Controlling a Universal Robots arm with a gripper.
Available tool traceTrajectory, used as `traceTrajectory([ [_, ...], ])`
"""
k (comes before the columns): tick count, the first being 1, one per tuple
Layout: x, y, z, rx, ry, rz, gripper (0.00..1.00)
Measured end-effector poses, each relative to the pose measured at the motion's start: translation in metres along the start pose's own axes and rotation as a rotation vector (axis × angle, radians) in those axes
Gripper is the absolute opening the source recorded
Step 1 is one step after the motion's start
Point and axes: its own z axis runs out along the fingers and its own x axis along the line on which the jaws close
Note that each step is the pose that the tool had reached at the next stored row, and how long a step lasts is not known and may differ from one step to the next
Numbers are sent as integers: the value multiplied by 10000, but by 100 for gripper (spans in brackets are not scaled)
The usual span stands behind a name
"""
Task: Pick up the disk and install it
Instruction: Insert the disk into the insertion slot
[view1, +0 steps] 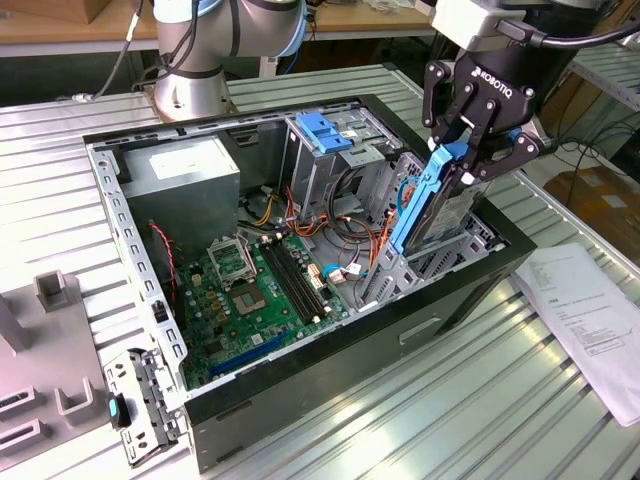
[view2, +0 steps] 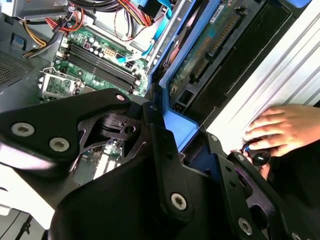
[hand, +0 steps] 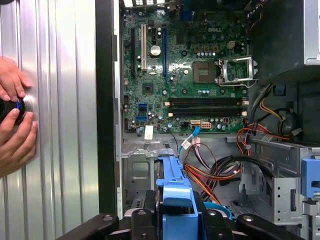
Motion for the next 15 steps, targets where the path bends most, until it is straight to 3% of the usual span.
traceTrajectory([
  [15,6,0,101,0,0,1,37],
])
